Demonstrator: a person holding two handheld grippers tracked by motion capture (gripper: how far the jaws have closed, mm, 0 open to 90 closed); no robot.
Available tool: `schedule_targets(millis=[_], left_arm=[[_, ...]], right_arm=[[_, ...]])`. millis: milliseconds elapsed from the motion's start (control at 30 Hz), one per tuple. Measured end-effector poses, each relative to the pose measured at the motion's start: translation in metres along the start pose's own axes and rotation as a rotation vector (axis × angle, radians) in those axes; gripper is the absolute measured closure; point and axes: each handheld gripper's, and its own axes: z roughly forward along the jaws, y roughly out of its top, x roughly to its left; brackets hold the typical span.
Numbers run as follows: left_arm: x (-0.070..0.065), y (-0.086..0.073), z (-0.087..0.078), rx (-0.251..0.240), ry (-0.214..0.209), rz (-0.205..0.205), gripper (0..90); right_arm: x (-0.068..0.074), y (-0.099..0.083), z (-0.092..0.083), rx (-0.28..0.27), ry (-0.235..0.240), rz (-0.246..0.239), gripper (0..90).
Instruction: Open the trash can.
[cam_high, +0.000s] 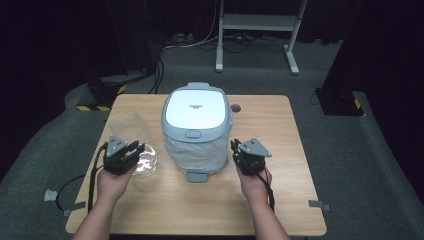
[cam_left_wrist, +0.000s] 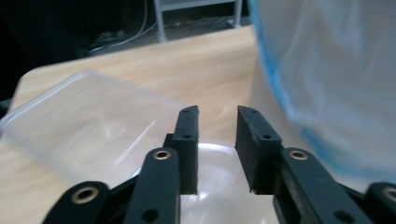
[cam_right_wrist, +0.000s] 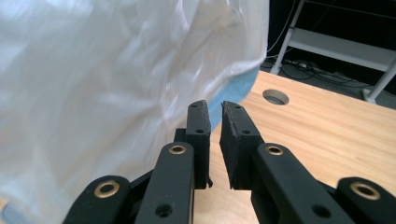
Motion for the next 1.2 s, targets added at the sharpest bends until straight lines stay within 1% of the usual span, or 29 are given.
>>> schedule_targets(millis=[33, 133, 167, 200, 233, 267, 333, 367, 400, 433, 467, 500, 533, 567, 600, 633, 667, 700, 733, 767, 800, 833, 867, 900, 933, 1000, 1067, 1133, 1200], left_arm=[[0.004, -0.009, -0.007, 0.006, 0.011, -0.014, 66.2], [0.013, -0.026, -0.025, 0.005, 0.036, -0.038, 61.1], [0.019, -0.037, -0.037, 0.0, 0.06, -0.045, 57.7], [0.021, -0.042, -0.041, 0.005, 0.072, -0.051, 55.5], [0.021, -0.042, -0.041, 0.005, 0.072, -0.051, 53.4], [0.024, -0.047, -0.045, 0.013, 0.086, -0.047, 53.4], [0.028, -0.058, -0.05, 0.027, 0.11, -0.05, 50.6], [0.032, -0.07, -0.051, 0.048, 0.122, -0.058, 48.5], [0.032, -0.07, -0.051, 0.048, 0.122, -0.058, 47.8], [0.037, -0.079, -0.049, 0.054, 0.099, -0.108, 47.2], [0.037, -0.079, -0.049, 0.054, 0.099, -0.108, 47.3], [0.039, -0.08, -0.048, 0.051, 0.083, -0.125, 47.3], [0.042, -0.078, -0.047, 0.042, 0.075, -0.129, 47.6], [0.047, -0.069, -0.044, 0.008, 0.045, -0.144, 48.4], [0.047, -0.069, -0.044, 0.008, 0.045, -0.144, 49.3], [0.05, -0.063, -0.042, -0.013, 0.02, -0.161, 49.3], [0.052, -0.05, -0.031, -0.028, -0.002, -0.171, 50.4], [0.052, -0.05, -0.031, -0.028, -0.002, -0.171, 50.6], [0.052, -0.045, -0.023, -0.021, -0.009, -0.175, 50.6], [0.05, -0.04, -0.007, -0.005, -0.004, -0.167, 50.6], [0.05, -0.04, -0.007, -0.005, -0.004, -0.167, 50.6], [0.047, -0.039, 0.005, 0.005, 0.003, -0.158, 50.8], [0.047, -0.039, 0.005, 0.005, 0.003, -0.158, 51.2], [0.046, -0.039, 0.009, 0.01, 0.007, -0.161, 51.9], [0.047, -0.041, 0.017, 0.03, -0.007, -0.177, 52.6], [0.047, -0.042, 0.019, 0.035, -0.01, -0.185, 53.9], [0.046, -0.044, 0.019, 0.027, -0.018, -0.187, 55.4], [0.044, -0.044, 0.018, 0.028, -0.023, -0.177, 55.8], [0.042, -0.045, 0.017, 0.031, -0.032, -0.17, 56.4]], right_arm=[[0.001, -0.003, -0.003, 0.0, -0.004, -0.005, 81.3], [0.005, -0.013, -0.011, -0.005, -0.018, -0.016, 81.0], [0.008, -0.019, -0.015, -0.005, -0.024, -0.022, 80.6], [0.009, -0.022, -0.017, -0.007, -0.027, -0.027, 80.5], [0.009, -0.022, -0.017, -0.007, -0.027, -0.027, 80.5], [0.01, -0.026, -0.019, -0.008, -0.029, -0.028, 80.4], [0.012, -0.031, -0.022, -0.007, -0.028, -0.024, 79.8], [0.013, -0.034, -0.024, -0.003, -0.027, -0.026, 79.4], [0.013, -0.034, -0.024, -0.003, -0.027, -0.026, 79.4], [0.015, -0.036, -0.025, 0.0, -0.027, -0.03, 79.1], [0.015, -0.036, -0.025, 0.0, -0.027, -0.03, 79.1], [0.016, -0.036, -0.026, 0.0, -0.025, -0.029, 79.1], [0.017, -0.037, -0.026, 0.001, -0.024, -0.036, 79.0], [0.02, -0.038, -0.026, 0.006, -0.02, -0.049, 78.8], [0.02, -0.038, -0.026, 0.006, -0.02, -0.049, 78.8], [0.021, -0.039, -0.025, 0.009, -0.018, -0.056, 78.7], [0.023, -0.039, -0.024, 0.013, -0.017, -0.065, 78.6], [0.023, -0.039, -0.024, 0.013, -0.017, -0.065, 78.6], [0.024, -0.039, -0.023, 0.015, -0.016, -0.069, 78.5], [0.026, -0.039, -0.022, 0.012, -0.018, -0.081, 78.3], [0.026, -0.039, -0.022, 0.012, -0.018, -0.081, 78.3], [0.026, -0.039, -0.023, 0.012, -0.022, -0.088, 78.0], [0.026, -0.039, -0.023, 0.012, -0.022, -0.088, 78.0], [0.025, -0.04, -0.023, 0.014, -0.025, -0.081, 77.9], [0.024, -0.041, -0.022, 0.015, -0.026, -0.079, 77.9], [0.022, -0.042, -0.022, 0.02, -0.026, -0.072, 77.8], [0.02, -0.043, -0.022, 0.022, -0.026, -0.072, 77.5], [0.02, -0.044, -0.023, 0.024, -0.026, -0.066, 77.2], [0.02, -0.044, -0.023, 0.024, -0.024, -0.07, 76.7]])
